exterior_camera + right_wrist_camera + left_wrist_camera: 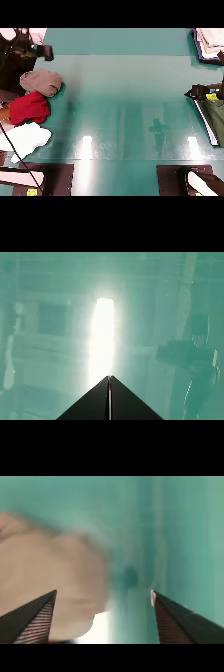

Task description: Fold the shirts.

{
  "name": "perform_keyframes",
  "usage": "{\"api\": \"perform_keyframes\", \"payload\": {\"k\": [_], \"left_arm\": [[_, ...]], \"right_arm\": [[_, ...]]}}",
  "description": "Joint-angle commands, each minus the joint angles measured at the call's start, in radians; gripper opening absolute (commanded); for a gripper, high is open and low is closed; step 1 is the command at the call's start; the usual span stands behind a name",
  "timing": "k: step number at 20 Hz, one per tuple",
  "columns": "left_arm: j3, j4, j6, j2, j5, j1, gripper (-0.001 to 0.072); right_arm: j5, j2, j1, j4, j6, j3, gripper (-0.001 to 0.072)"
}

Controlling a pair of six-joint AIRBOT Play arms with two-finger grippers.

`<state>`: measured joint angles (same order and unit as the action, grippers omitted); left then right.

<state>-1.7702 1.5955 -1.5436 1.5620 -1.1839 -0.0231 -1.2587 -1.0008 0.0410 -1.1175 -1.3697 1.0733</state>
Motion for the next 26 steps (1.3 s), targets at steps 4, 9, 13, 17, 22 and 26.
{"api": "perform_keyframes", "payload": {"k": [4, 9, 13, 17, 22, 26], "left_arm": [[0.244, 0.031, -0.050, 0.111, 0.140, -0.174, 0.0720], [0.267, 0.020, -0.059, 0.158, 0.212, -0.179, 0.0720], [0.264, 0.016, -0.073, 0.157, 0.190, -0.179, 0.0031], [0.193, -0.095, 0.005, 0.097, 0.095, -0.172, 0.0023], [-0.015, -0.116, 0.129, -0.176, -0.037, -0.040, 0.0023], [-0.173, -0.124, 0.164, -0.376, -0.151, 0.150, 0.0022]], "right_arm": [[0.003, 0.001, 0.000, 0.000, -0.046, 0.000, 0.0022], [0.004, 0.001, 0.000, 0.001, -0.048, 0.000, 0.0022], [0.004, 0.001, 0.000, 0.001, -0.048, 0.000, 0.0022], [0.003, 0.001, 0.000, 0.001, -0.055, 0.050, 0.0022], [0.024, 0.000, 0.000, 0.000, -0.063, 0.276, 0.0022], [0.026, -0.024, 0.000, 0.000, -0.063, 0.441, 0.0022]]}}
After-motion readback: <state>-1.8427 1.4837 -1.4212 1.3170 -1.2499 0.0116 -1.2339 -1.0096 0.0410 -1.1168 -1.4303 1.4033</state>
